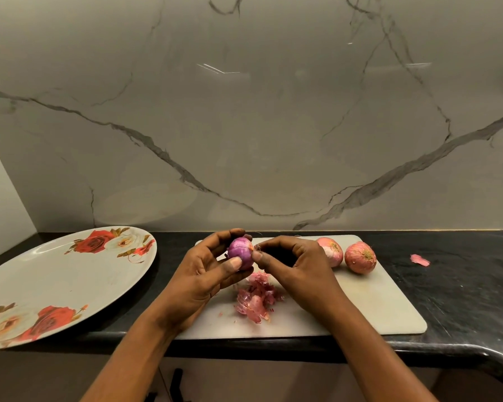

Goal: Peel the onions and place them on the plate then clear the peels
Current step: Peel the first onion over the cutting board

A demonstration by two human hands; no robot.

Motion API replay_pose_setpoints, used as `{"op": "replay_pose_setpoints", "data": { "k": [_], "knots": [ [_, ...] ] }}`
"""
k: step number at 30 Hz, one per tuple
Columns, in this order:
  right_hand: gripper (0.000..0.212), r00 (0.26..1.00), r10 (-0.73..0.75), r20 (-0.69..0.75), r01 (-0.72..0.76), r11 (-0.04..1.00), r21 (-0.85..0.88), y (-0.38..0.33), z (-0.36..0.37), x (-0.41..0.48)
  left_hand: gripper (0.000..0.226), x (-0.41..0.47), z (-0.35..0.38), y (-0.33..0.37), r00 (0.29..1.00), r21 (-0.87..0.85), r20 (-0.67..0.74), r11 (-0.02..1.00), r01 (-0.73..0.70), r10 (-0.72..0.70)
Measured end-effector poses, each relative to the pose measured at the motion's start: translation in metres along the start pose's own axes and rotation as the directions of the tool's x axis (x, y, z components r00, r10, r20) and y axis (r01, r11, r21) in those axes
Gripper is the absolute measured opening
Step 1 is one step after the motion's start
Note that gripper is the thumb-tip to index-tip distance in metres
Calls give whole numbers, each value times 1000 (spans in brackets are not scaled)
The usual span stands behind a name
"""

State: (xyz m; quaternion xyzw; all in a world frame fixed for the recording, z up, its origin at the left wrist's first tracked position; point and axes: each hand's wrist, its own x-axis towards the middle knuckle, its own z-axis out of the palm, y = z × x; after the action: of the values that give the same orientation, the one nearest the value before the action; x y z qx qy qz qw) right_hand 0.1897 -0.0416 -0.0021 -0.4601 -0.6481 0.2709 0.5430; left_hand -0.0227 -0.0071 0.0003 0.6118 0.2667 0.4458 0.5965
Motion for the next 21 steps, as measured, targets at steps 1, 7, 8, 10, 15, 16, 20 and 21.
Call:
{"op": "replay_pose_setpoints", "data": {
  "k": [1, 7, 8, 10, 15, 16, 20, 21],
  "knots": [
    [12, 1000, -3, 3, 3, 1000, -5, 1, -1, 1, 52, 0, 0, 0, 1000, -1, 7, 1000, 1, -1],
    [13, 998, -10, 56, 14, 998, -59, 4, 0, 3, 50, 1, 0, 0, 999, -2, 34, 1000, 20, -20],
    [14, 997, -5, 74, 12, 996, -91, 3, 1, 4, 50, 1, 0, 1, 999, -7, 35, 1000, 24, -23],
    [17, 997, 26, 74, -17, 992, -122, 3, 2, 4, 50, 1, 0, 1, 999, -18, 44, 1000, 23, -22],
    [10, 996, 17, -85, -26, 994, -107, 7, 0, 7, 51, -1, -1, 1, 998, -37, 67, 999, 6, -4],
    [6, 994, 9, -111, -19, 996, -86, 7, 0, 6, 52, 0, -1, 0, 998, -30, 65, 1000, 4, -2],
    [11, 996, -3, -90, 0, 1000, -29, 5, 0, 2, 56, 1, 0, -1, 999, -12, 36, 1000, -3, 3],
    [15, 996, 3, -90, -6, 1000, -31, 6, 0, 3, 54, 1, 0, -2, 1000, -13, 27, 1000, -5, 5]
  ]
}}
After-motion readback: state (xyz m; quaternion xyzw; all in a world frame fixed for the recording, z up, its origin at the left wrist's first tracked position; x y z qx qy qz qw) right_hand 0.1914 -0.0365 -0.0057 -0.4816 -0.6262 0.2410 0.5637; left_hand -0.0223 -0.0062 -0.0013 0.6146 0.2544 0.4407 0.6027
